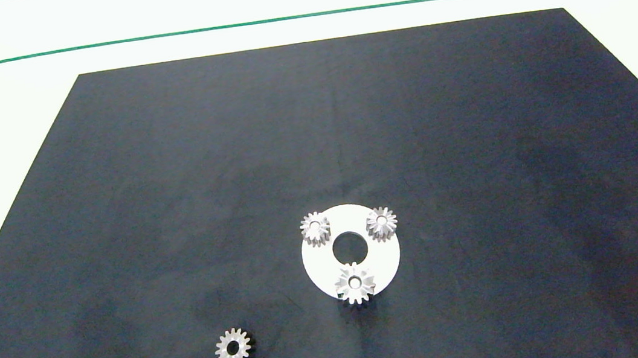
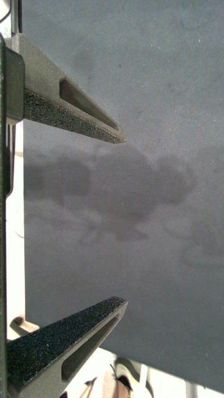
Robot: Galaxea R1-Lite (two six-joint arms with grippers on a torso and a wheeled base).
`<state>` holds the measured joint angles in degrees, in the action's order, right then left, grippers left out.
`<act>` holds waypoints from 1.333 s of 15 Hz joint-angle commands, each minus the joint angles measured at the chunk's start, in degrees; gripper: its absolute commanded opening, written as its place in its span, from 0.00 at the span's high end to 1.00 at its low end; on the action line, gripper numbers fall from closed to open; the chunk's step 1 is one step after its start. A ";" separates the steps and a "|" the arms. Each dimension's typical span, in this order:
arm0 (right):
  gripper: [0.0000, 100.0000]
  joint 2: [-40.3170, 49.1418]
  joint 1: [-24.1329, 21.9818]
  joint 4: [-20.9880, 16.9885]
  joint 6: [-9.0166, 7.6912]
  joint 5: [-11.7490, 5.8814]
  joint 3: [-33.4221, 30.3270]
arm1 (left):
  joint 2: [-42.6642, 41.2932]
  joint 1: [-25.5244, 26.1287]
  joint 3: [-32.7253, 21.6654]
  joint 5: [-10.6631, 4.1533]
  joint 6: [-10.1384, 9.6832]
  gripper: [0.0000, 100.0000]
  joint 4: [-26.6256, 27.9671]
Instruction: Remove an incorrectly installed larger gear and replace it with the correct smaller gear
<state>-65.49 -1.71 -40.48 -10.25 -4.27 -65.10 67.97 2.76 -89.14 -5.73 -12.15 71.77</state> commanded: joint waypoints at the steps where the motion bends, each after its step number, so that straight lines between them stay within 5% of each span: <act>1: 0.00 -3.68 -0.05 -0.47 1.90 -0.04 -1.79 | 1.63 1.99 -0.16 -0.07 -0.85 0.00 0.30; 4: 0.00 -6.58 2.15 -7.15 7.09 -0.04 -8.20 | 2.43 3.22 -3.32 -0.07 -4.37 0.00 0.57; 7: 0.00 -6.14 7.16 -11.37 9.99 -0.04 -10.58 | 4.36 4.36 -4.99 -0.16 -6.65 0.00 1.53; 11: 0.00 -5.97 7.68 -11.37 9.81 -0.04 -10.14 | 3.74 8.14 -4.82 -0.07 -8.59 0.00 1.27; 18: 0.00 -4.82 7.77 -11.28 9.64 -0.04 -9.61 | 2.87 10.69 -3.67 -0.16 -8.59 0.00 1.36; 20: 0.00 -5.53 7.86 -11.19 9.64 -0.04 -9.70 | 2.16 10.69 -3.50 -2.18 -8.50 0.00 1.45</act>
<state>-70.91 6.08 -51.41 -0.60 -4.29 -74.75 70.97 13.40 -92.72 -7.94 -20.53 72.77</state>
